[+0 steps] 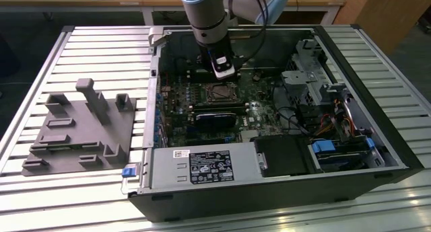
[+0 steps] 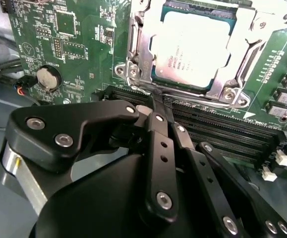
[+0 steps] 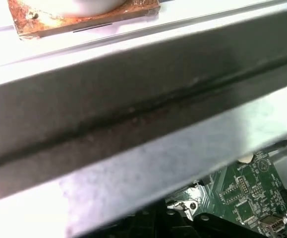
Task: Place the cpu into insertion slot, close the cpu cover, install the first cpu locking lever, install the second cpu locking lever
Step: 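Install the first cpu locking lever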
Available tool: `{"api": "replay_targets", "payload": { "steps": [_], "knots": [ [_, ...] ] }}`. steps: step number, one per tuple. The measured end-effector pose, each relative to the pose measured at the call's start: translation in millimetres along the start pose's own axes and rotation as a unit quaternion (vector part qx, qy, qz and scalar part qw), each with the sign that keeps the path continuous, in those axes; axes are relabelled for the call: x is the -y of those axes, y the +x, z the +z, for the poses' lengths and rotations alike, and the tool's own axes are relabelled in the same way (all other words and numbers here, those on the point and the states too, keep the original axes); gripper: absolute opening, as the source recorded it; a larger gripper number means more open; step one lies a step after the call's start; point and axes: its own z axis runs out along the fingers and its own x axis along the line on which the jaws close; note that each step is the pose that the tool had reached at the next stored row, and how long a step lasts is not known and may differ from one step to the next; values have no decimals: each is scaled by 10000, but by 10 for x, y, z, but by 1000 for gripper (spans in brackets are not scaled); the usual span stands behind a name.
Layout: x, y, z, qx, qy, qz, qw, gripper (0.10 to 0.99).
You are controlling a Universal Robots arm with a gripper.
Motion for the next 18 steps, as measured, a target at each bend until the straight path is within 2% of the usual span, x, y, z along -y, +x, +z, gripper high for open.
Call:
{"api": "replay_targets", "payload": {
  "steps": [8,15,16,18],
  "knots": [
    [-44,-34,-179,0,2,0,10000,106],
    [-47,-36,-191,-1,0,0,10000,106],
    [-48,-37,-190,-3,17,-2,10000,106],
    [-48,-39,-188,-32,115,-14,9999,106]
  ]
}}
